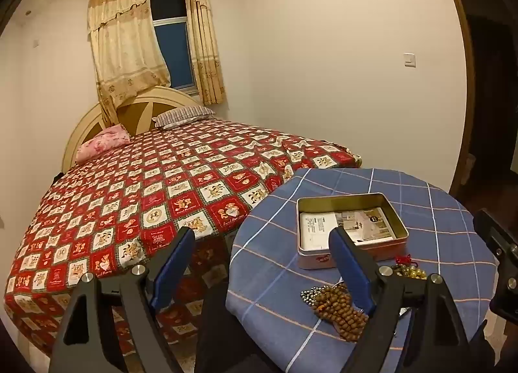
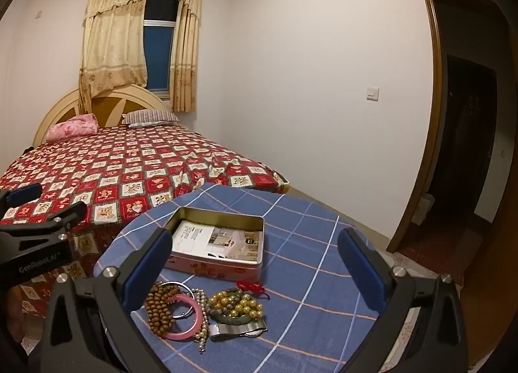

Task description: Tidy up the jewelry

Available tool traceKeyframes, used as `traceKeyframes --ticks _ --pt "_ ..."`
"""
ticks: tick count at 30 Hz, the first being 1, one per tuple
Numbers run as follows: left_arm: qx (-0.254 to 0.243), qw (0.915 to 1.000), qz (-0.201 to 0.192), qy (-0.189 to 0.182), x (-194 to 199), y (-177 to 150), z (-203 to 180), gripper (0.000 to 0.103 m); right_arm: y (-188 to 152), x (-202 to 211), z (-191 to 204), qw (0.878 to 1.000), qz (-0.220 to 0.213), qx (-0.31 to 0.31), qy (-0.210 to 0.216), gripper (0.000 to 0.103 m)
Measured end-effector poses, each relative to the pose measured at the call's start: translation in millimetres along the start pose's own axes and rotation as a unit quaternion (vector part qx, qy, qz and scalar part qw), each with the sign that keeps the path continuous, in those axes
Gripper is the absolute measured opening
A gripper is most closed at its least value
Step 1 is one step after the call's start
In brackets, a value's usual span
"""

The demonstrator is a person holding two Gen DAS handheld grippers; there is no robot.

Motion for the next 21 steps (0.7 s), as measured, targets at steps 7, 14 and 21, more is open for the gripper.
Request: traceKeyframes --ticks 7,14,21 --pt "-0.001 1.0 0.0 0.007 -3.4 2.0 -1.2 0.085 -1.2 -1.2 -3.0 1.0 0.002 -0.001 0.001 0.103" --pt "-0.004 1.0 -0.001 0.008 -1.5 1.0 3.9 0.085 -2.2 -0.7 -1.4 1.0 -0.001 0.007 -0.004 0.103" --pt "-0.009 0.9999 -0.003 0.012 -0.8 -0.6 -1.3 0.085 -3.7 -2.5 -1.8 1.0 0.002 0.007 -0.005 0.103"
Point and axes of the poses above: each gripper's, at about its wrist camera, not at the fingertips, and x roughly against the way its jaws point, z to its left, y to its top, the point moved 9 cm from there along -x, roughly the way its jaws point, and after that the axes turned 11 degrees about -x, right-handed, at the moved point
